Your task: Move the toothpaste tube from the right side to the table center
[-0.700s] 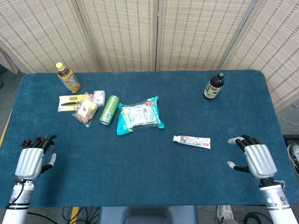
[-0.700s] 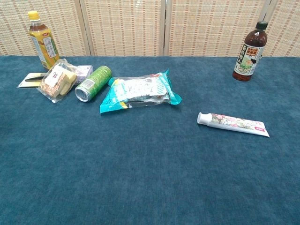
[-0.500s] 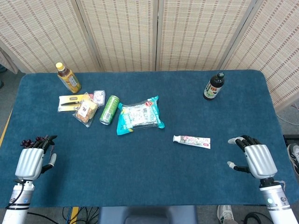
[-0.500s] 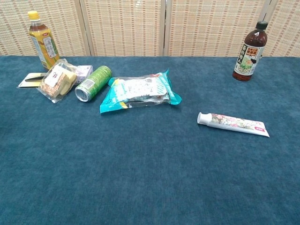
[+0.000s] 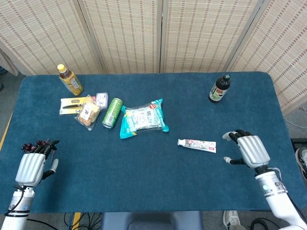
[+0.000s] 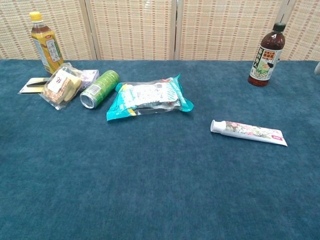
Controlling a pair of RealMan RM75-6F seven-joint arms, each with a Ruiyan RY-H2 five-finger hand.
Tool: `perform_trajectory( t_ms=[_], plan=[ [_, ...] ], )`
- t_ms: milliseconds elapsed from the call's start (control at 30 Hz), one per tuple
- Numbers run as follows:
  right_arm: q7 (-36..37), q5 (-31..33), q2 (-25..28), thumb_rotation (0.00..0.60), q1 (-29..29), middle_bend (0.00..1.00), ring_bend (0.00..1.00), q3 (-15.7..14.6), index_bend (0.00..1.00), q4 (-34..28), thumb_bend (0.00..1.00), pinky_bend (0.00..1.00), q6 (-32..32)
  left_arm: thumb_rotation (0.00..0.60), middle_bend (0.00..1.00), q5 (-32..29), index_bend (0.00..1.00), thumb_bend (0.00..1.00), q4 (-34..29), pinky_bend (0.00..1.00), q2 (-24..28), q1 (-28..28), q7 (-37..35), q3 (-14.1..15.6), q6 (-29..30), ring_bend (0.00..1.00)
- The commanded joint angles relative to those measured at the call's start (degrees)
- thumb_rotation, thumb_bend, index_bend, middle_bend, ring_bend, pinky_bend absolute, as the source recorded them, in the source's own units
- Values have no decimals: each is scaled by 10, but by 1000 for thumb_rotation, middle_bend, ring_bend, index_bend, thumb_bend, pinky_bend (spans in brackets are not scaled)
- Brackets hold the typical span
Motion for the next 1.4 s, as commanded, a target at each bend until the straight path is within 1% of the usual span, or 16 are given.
perform_trajectory(
  t_ms=[33,167,300,833,1000,1133,1400],
  plan=[
    [-49,22,-44,600,43,405,256,16,353,31,52,342,-40,600,360,2,189,396,1,391,-1,2,-5,3,0,335],
    [-84,62,-79,600,79,405,252,21,353,54,52,343,-81,600,359,7,189,395,1,391,2,5,-11,8,1,335],
    [-112,94,-113,600,106,405,242,23,353,77,52,343,-107,600,359,7,189,396,3,390,4,8,-17,10,3,336],
    [-146,192,-228,600,189,410,237,30,354,199,62,342,-173,600,359,10,189,395,18,391,2,19,-40,16,7,335],
    [-152,211,-253,600,208,418,236,30,361,229,90,343,-184,600,359,9,189,395,20,390,1,22,-43,17,9,335],
    [-152,221,-270,600,222,431,237,29,389,251,94,343,-194,600,359,7,189,396,22,390,0,24,-44,17,10,335],
    [-151,236,-284,600,236,437,237,20,393,281,98,343,-208,600,358,2,189,395,24,389,-1,29,-45,16,13,335]
  ],
)
